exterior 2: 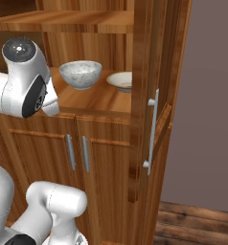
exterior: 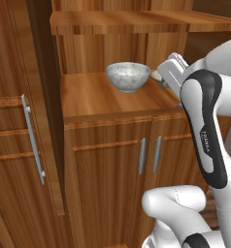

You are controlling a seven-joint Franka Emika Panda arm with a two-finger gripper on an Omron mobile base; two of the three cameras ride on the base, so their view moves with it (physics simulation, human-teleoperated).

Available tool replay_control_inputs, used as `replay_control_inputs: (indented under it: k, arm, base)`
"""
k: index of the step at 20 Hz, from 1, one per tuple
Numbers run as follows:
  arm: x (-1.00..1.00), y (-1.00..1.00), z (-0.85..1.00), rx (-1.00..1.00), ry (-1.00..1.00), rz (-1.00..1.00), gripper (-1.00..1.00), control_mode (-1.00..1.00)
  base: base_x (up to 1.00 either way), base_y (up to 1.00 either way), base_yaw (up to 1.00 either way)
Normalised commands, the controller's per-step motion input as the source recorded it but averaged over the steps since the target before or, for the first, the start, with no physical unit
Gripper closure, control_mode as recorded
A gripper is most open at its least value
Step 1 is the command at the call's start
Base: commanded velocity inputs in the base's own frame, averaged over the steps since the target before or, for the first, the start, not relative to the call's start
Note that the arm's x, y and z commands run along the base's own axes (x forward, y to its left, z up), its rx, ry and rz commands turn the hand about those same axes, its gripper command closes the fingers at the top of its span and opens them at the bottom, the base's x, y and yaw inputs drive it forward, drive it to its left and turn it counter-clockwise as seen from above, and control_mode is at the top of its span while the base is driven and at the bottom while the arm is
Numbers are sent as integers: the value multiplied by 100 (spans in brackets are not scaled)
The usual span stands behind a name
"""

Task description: Move the bowls from the cabinet to the plates on the dining table.

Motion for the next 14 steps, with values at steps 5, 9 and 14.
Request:
replay_control_inputs:
  k: [5, 9, 14]
  arm:
    - [27, 0, -5, 4, 0, 0, -100, -100]
    - [24, 0, 0, 8, 0, 0, -100, -100]
    - [30, 0, 0, 9, 0, 0, -100, -100]
  base:
    - [0, 0, 0]
    - [0, 0, 0]
    - [0, 0, 0]
